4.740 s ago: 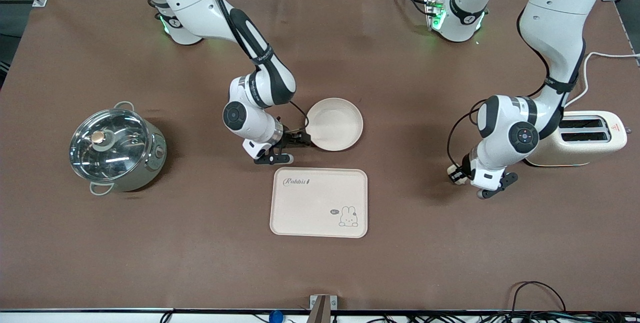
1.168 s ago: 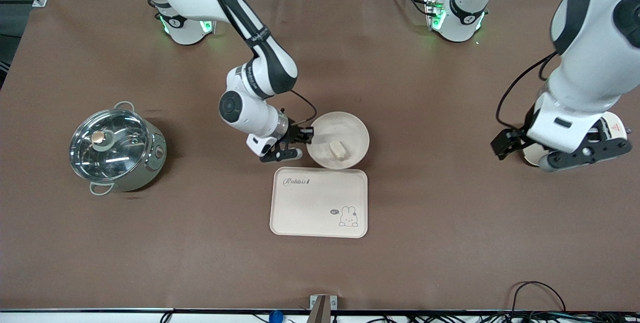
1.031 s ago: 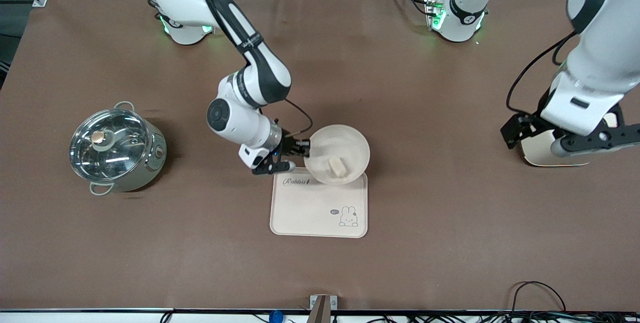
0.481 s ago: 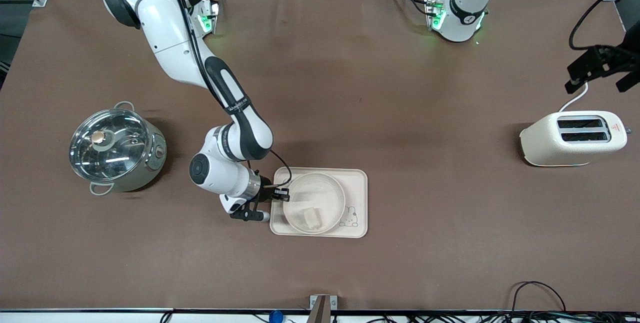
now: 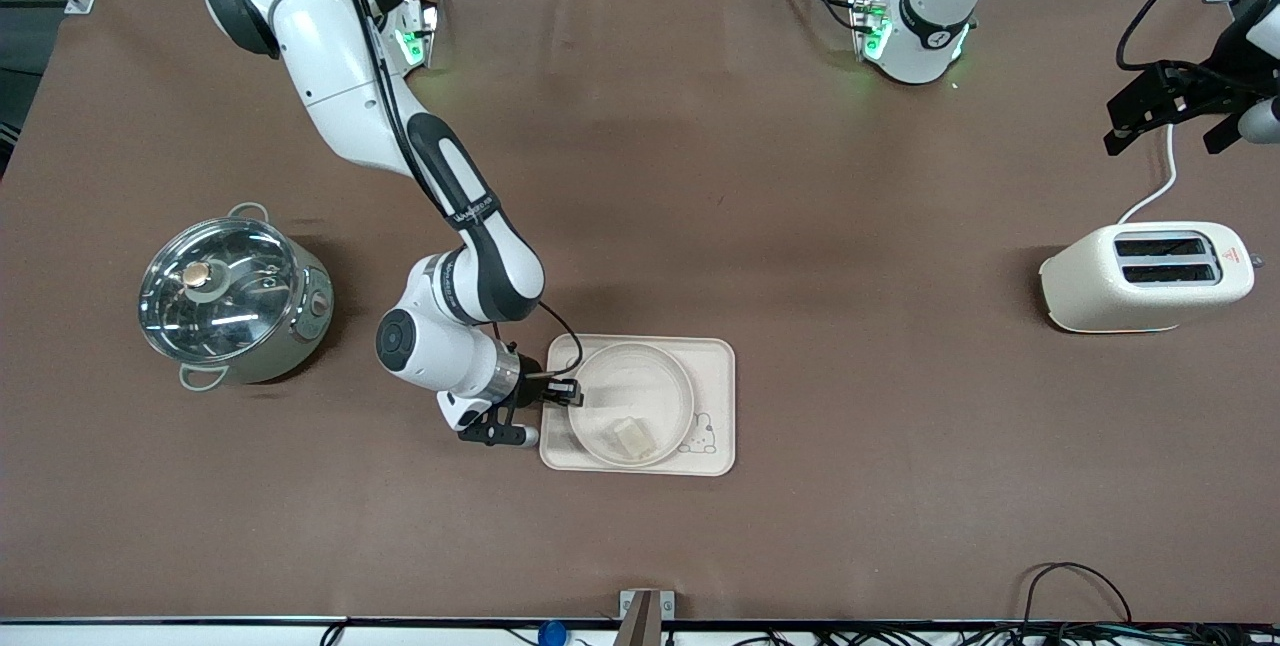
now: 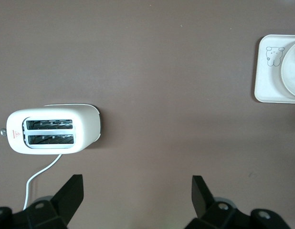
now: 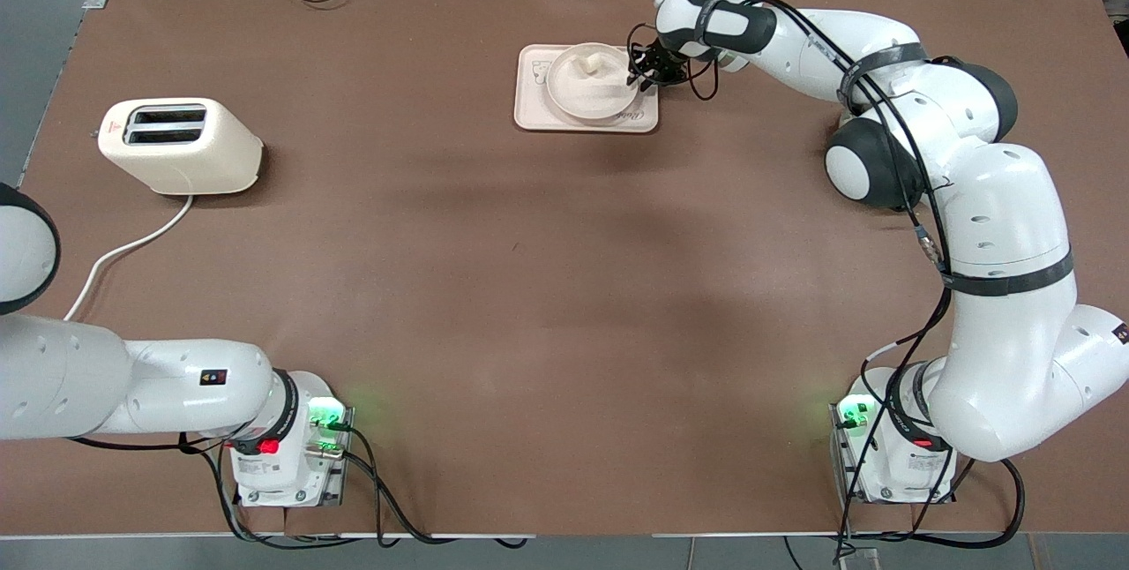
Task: Place bun in plate and plate on tray
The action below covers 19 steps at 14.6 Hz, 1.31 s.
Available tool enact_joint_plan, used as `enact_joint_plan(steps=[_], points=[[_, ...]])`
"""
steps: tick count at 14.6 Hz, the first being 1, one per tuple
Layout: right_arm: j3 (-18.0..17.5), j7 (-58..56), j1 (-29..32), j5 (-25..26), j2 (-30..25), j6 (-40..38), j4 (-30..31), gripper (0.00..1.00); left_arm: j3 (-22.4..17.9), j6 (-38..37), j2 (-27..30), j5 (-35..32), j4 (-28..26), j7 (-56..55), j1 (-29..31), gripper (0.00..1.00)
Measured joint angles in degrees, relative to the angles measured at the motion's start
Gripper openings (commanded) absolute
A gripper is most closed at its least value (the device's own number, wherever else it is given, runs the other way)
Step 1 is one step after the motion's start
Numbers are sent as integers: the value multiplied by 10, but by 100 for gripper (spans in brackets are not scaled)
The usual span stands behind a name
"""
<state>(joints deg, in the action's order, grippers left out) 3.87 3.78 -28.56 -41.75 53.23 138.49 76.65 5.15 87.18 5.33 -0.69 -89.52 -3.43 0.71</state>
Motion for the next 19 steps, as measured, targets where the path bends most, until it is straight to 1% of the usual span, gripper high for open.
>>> enact_joint_plan(steps=[5,7,8,10,12,13,14,16,18,19], points=[[0,0,0,1,-18,-1,-10,100,0,0,0,0,-1,0,0,100],[9,0,3,1,-40,-29,-12,100,0,-3,0,0,-2,0,0,100],[18,0,7,2,-55,-55,-14,100,0,-6,0,0,-2,0,0,100],[52,-8,17,8,-92,-134,-15,100,3,-9,1,0,-3,0,0,100],[105,-34,24,26,-135,-220,-13,100,15,-8,2,0,-4,0,-1,100],[136,-55,28,41,-159,-267,-10,100,20,-6,2,0,-6,-1,-1,100],[167,-78,31,68,-183,-312,-8,100,23,0,2,0,-11,-1,-1,100],[217,-124,37,137,-230,-383,-5,100,28,12,2,0,-25,-1,-1,100],[245,-151,48,200,-276,-443,-3,100,29,16,3,0,-31,-1,-1,100],[251,-158,55,242,-299,-467,-1,100,30,16,4,0,-32,-1,-1,100]])
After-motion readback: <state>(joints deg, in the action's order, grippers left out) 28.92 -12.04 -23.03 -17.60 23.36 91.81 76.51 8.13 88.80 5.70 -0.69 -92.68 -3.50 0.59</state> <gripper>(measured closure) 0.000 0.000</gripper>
